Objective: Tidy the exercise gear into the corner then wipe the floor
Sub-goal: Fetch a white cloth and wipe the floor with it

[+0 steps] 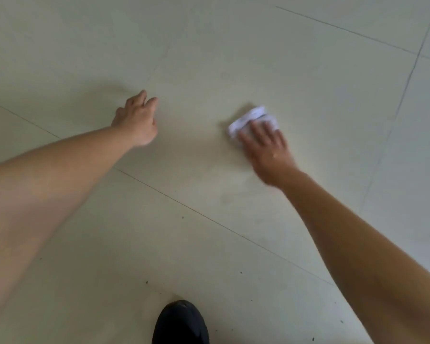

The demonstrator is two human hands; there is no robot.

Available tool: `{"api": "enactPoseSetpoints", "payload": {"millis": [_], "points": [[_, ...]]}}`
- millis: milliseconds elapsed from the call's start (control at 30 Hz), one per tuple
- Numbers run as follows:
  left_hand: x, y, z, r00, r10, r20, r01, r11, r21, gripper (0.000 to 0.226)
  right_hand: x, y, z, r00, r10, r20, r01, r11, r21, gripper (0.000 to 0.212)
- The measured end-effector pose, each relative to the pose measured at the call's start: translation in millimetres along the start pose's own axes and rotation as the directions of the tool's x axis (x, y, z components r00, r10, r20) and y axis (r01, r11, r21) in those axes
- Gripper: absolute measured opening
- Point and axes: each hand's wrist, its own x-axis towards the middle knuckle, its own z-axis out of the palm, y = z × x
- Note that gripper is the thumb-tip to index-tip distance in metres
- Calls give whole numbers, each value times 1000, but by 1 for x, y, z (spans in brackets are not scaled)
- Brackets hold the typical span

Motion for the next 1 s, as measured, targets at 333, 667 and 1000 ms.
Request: {"api": "enactPoseSetpoints", "payload": {"millis": [333, 667, 1000], "points": [[13, -113, 44, 932, -348, -99, 328, 929, -173, 43, -29, -153, 34, 897, -415, 153, 400, 909, 118, 59], [11, -133, 69, 914, -314, -257, 257, 938, -234, 48, 152, -77, 30, 993, -116, 18, 115, 993, 23, 50], [11, -160, 63, 938, -218, -271, 156, 960, -231, 62, 114, -199, 49, 742, -630, 229, 618, 775, 134, 62]]}}
